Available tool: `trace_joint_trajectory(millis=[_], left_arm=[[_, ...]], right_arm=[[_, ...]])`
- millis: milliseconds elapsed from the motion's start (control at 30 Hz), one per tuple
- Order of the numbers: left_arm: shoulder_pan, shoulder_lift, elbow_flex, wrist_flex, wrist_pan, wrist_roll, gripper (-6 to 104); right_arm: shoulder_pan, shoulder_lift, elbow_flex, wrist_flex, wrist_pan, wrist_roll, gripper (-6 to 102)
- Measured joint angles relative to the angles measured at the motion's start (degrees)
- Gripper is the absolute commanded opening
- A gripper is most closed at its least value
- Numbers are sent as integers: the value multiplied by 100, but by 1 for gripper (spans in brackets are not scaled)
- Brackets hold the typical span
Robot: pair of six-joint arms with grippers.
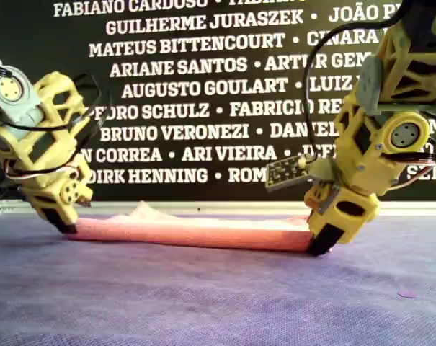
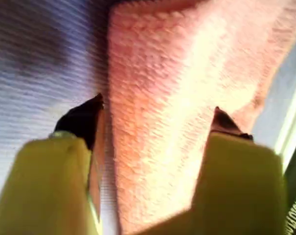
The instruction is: Fold a cloth
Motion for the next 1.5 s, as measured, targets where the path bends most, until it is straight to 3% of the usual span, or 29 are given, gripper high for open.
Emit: trace_joint_trajectory(millis=[633, 933, 1233, 1333, 1500], left_arm=[[0, -1318, -1547, 0, 26, -9, 76], [220, -1354, -1740, 0, 35, -9, 76], [237, -1354, -1740, 0, 35, -9, 74], [237, -1354, -1740, 0, 35, -9, 63], [237, -1354, -1740, -9, 35, -9, 32]], right_arm=[[0, 0, 0, 0, 0, -26, 84], [0, 0, 0, 0, 0, -26, 84], [-18, -510, -747, 0, 44, -18, 83], [-18, -519, -765, 0, 44, -44, 72], [-18, -519, -765, 0, 35, 18, 34]])
